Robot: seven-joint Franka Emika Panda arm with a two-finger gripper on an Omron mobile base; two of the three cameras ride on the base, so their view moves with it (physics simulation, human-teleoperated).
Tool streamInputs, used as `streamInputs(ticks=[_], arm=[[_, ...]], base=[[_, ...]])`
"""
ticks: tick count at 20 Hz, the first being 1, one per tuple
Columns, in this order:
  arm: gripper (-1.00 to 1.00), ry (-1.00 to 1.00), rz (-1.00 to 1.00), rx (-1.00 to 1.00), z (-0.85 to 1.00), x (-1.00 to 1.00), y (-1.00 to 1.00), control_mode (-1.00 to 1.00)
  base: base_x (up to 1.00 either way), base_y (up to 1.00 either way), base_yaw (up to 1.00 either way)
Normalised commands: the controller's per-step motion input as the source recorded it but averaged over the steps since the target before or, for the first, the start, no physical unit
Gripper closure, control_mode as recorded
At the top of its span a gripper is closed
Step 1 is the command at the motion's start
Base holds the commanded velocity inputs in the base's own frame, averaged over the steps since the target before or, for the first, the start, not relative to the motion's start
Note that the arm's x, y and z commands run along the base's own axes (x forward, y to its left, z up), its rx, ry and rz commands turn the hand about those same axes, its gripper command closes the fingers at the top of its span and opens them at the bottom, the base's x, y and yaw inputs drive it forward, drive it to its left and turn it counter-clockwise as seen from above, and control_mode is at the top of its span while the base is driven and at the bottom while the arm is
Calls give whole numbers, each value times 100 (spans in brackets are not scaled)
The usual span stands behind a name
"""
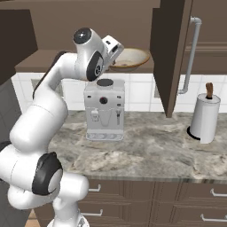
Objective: Move the bowls from the cabinet to the plates on the dining table.
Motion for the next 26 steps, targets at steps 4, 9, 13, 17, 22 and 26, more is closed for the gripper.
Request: streamInputs(ticks=[4, 9, 13, 17, 22, 26], arm=[[100, 0, 9, -6, 8, -65, 0, -100], [100, 0, 8, -8, 10, -62, 2, -100], [100, 0, 6, -9, 3, -60, 7, -100], [100, 0, 6, -8, 0, -60, 12, -100], [100, 0, 6, -7, 1, -57, 24, -100], [100, -1, 4, -5, 8, -55, 28, -100]], base=[[0, 0, 0], [0, 0, 0], [0, 0, 0], [0, 0, 0], [0, 0, 0], [0, 0, 0]])
